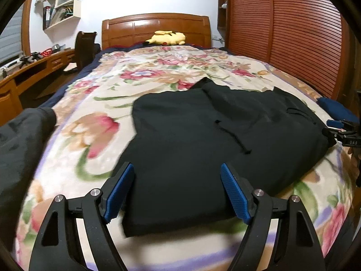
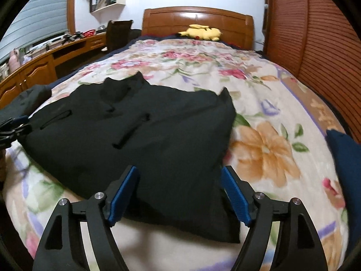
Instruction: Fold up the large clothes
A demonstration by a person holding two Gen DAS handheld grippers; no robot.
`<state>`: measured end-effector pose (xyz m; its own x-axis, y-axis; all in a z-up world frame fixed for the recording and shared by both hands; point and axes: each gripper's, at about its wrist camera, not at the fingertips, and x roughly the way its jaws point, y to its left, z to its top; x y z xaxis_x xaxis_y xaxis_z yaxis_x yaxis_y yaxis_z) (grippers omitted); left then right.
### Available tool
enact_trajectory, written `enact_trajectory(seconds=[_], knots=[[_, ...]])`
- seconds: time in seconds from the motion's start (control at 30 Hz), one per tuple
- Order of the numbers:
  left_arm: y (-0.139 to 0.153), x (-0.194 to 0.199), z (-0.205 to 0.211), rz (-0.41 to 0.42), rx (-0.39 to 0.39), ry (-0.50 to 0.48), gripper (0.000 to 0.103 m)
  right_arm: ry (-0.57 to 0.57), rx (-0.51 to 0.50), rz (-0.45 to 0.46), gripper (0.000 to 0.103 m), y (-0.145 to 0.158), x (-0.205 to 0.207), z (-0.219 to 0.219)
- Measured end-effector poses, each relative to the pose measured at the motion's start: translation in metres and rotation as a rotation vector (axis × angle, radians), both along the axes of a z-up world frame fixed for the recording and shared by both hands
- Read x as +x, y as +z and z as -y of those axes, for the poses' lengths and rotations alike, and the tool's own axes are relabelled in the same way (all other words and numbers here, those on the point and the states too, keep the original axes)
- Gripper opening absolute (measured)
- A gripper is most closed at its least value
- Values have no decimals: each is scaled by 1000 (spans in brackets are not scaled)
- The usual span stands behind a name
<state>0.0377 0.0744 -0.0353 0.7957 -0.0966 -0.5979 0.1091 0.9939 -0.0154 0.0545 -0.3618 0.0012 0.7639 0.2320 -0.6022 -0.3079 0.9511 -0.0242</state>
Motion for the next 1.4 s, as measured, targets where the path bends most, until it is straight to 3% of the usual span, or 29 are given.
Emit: enact_trajectory(seconds=[0.27,0.67,0.73,0.83,0.9,0.97,1.1,1.2,1.4], knots=[[-10,-5,-39,-44,-26,86,80,1,63,-63,86,-13,12,2],[-21,7,-39,-99,-43,82,80,13,48,-98,86,-21,27,-5],[-22,8,-37,-105,-44,71,75,13,41,-101,86,-22,27,-6],[-23,8,-35,-113,-52,50,58,18,32,-109,85,-23,30,-10],[-23,8,-34,-111,-44,49,37,30,32,-112,81,-24,31,-12],[-23,6,-31,-103,-21,50,28,37,36,-103,74,-23,29,-13],[-19,1,-25,-77,13,40,13,69,60,-89,42,-22,22,-13],[-12,-7,-23,-43,28,46,9,76,46,-64,21,-21,16,-16],[7,-24,-23,7,23,42,8,84,46,-15,11,-9,2,-8]])
